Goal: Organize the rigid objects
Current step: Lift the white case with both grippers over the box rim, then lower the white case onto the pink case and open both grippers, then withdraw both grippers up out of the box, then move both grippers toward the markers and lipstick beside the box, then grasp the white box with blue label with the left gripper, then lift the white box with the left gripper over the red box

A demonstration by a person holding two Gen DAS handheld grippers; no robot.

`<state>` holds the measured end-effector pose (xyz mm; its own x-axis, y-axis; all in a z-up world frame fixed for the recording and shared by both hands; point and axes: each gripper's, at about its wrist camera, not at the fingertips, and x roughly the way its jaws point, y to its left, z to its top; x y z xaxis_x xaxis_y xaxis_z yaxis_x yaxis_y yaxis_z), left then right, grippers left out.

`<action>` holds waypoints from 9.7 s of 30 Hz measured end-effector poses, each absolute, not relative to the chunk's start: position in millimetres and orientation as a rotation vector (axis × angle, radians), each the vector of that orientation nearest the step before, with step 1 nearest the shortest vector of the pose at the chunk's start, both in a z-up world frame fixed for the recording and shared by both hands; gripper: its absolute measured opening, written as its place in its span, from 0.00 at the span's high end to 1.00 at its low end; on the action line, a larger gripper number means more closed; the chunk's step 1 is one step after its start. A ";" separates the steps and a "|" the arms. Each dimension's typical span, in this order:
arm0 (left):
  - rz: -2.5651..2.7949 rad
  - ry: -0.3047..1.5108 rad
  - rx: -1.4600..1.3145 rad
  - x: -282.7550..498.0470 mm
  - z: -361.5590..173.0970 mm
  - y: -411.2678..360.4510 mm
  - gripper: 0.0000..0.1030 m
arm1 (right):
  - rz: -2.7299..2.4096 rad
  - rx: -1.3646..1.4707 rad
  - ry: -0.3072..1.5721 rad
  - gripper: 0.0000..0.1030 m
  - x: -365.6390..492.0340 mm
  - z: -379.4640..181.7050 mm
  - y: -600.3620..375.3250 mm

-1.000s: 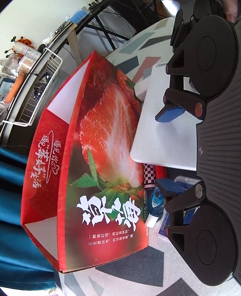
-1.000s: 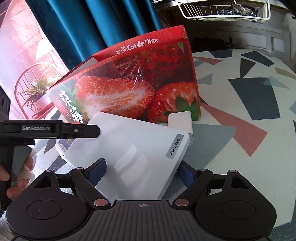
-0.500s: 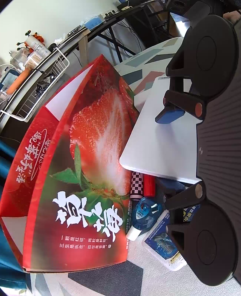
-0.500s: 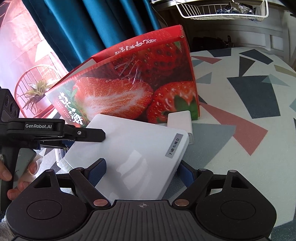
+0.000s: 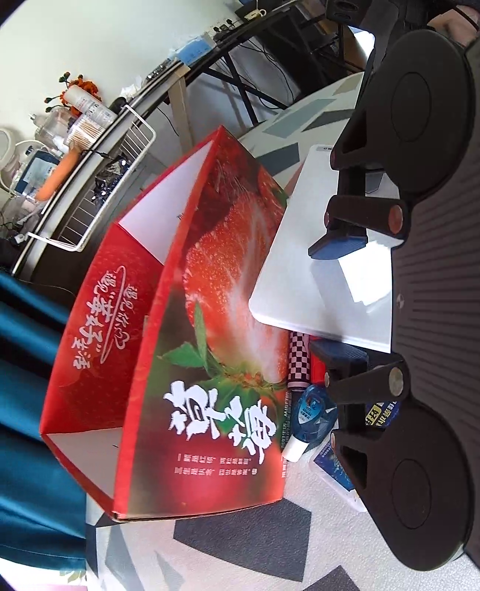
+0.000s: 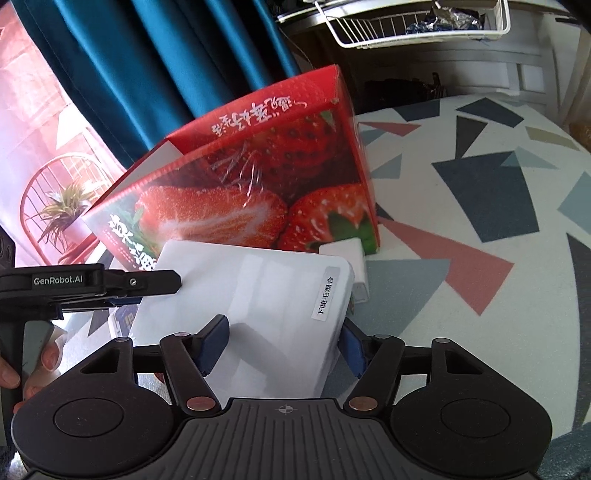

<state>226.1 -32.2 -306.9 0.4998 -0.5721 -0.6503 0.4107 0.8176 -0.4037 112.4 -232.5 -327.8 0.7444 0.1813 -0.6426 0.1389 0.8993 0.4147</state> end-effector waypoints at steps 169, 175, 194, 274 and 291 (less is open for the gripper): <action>-0.228 0.834 -0.007 154.4 -294.9 15.6 0.01 | 0.037 0.094 0.766 0.08 119.6 -330.4 -177.4; -0.253 0.830 0.006 152.0 -296.2 12.6 0.02 | 0.014 0.108 0.784 0.15 121.3 -332.9 -180.1; -0.254 0.820 -0.071 166.9 -284.4 25.0 0.18 | 0.040 0.116 0.755 0.18 115.1 -326.6 -181.6; -0.477 0.774 -0.116 173.6 -268.1 20.4 0.59 | 0.334 -0.091 0.712 0.64 157.1 -299.5 -98.1; -0.521 0.651 -0.083 233.6 -183.2 -15.3 0.59 | 0.285 -0.142 0.570 0.64 213.8 -213.2 -134.6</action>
<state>233.6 -15.3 -183.2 0.6725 -0.4872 -0.5571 0.4363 0.8690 -0.2333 213.8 -134.6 -213.2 0.8042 0.2258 -0.5498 -0.3038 0.9512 -0.0538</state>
